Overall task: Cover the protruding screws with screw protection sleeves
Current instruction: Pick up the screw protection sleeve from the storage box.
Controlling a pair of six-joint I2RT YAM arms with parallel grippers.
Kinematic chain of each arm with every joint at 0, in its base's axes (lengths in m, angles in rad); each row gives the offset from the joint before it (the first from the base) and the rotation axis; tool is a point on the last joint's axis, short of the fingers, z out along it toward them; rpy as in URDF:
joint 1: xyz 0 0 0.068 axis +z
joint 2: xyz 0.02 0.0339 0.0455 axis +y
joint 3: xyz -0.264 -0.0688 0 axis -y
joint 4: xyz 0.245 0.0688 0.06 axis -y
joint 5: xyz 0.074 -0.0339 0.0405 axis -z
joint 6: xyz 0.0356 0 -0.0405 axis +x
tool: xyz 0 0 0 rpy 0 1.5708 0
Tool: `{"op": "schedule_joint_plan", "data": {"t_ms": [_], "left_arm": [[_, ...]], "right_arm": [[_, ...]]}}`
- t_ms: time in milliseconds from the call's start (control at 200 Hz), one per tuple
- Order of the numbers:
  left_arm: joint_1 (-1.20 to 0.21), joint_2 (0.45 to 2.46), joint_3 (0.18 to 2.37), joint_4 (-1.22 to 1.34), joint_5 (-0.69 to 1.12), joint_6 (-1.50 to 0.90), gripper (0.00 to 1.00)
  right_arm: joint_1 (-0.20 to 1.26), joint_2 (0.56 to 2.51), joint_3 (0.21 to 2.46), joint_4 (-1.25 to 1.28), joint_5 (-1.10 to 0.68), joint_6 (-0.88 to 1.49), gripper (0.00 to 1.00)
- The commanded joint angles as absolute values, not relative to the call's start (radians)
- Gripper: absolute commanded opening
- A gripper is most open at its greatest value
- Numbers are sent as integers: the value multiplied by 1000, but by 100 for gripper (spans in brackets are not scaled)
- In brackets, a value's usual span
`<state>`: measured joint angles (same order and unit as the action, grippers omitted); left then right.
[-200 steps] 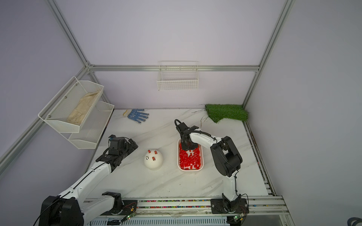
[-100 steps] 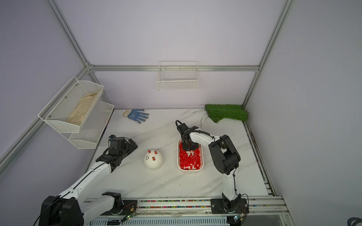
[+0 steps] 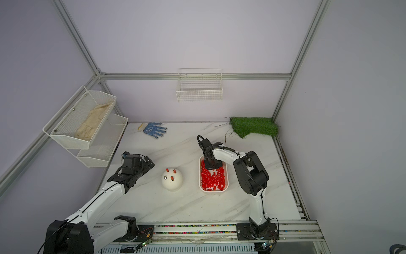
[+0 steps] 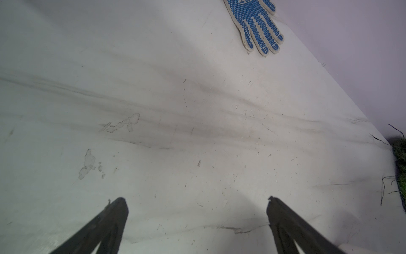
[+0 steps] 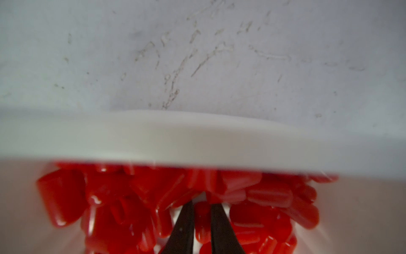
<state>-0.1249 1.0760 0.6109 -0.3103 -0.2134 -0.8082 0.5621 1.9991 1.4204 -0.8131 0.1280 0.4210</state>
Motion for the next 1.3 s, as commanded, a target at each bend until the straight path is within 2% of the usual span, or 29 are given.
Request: {"op": "schedule_joint_plan", "data": {"t_ms": [0, 145, 430, 815, 940, 1295], "left_arm": [[-126, 1019, 664, -302, -201, -763, 100], [-126, 956, 686, -304, -152, -726, 100], [-154, 914, 709, -184, 124, -706, 100], [-313, 959, 757, -98, 127, -729, 100], [-364, 1005, 755, 10, 171, -771, 100], [-502, 1170, 671, 524, 180, -962, 91]], "right_arm": [[556, 1928, 1401, -789, 100, 430, 16], [557, 1851, 1392, -788, 81, 445, 16], [556, 1750, 1400, -748, 37, 459, 16], [557, 1715, 1444, -599, -39, 508, 16], [556, 1702, 1451, -527, -62, 554, 16], [555, 1686, 1457, -289, -112, 717, 16]]}}
